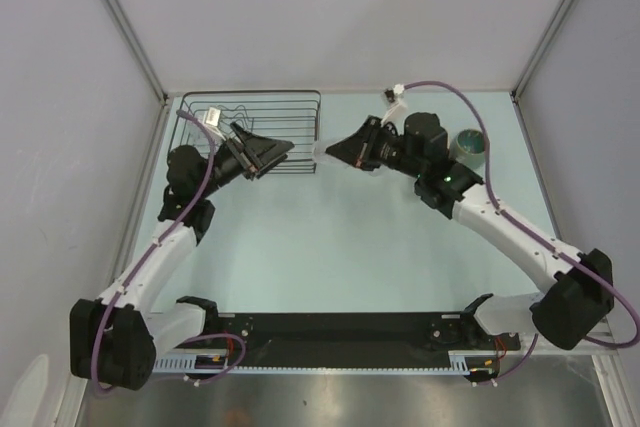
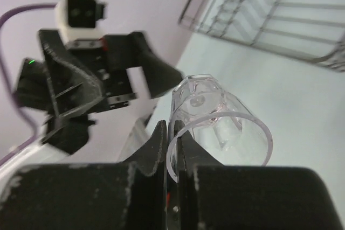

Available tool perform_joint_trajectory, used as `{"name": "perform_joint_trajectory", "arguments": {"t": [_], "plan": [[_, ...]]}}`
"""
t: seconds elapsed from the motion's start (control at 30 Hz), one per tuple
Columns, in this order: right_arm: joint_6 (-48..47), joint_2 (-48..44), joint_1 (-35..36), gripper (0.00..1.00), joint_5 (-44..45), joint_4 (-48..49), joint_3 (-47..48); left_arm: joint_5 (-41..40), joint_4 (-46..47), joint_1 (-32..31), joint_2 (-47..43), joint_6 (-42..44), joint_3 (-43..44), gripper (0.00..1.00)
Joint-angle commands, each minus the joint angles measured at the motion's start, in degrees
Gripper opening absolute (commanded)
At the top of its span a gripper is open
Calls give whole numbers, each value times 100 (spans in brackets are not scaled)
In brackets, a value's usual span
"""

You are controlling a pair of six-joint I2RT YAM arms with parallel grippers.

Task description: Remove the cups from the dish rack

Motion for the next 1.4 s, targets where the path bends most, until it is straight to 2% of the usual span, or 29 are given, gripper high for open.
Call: {"name": "perform_joint_trajectory", "arguments": {"t": [0.0,0.03,0.1,0.13,0.2,0.23,0.27,0.33,0.6,0.73,0.9,1.1,1.37], "plan": [[-1247,-364,-319,0,1543,-1926,1065,-1158,-2918,125,-239,1774,857,100],[-1597,-293,-328,0,1791,-2547,1468,-1272,-3207,134,-169,1949,910,100],[-1810,91,-346,0,2579,-3139,1962,-1518,-3446,134,-98,2039,981,100],[-1985,268,-355,0,2785,-3769,2538,-1554,-3569,134,-54,2039,972,100],[-2057,742,-451,0,3346,-4440,3139,-1537,-3597,134,60,2013,867,100],[-2014,1293,-495,0,3480,-5096,3507,-1554,-3684,134,95,1969,832,100],[-1944,1559,-548,0,3603,-5424,4155,-1615,-3754,134,87,1968,753,100],[-1873,2234,-636,0,3858,-6065,4721,-1835,-3790,134,-1,1907,630,100],[-1811,3784,-706,0,4281,-7061,6873,-2029,-3983,134,-177,2065,550,100],[-1838,4233,-768,0,4219,-7212,7185,-2011,-4159,134,-72,2135,603,100],[-1750,4488,-768,0,4316,-7229,7097,-2038,-4247,134,-1,2241,568,99],[-1732,4620,-777,0,4061,-6993,6710,-1950,-4238,134,262,2294,603,99],[-1829,5042,-838,0,3815,-6763,6728,-1994,-4326,134,526,2513,779,99]]}}
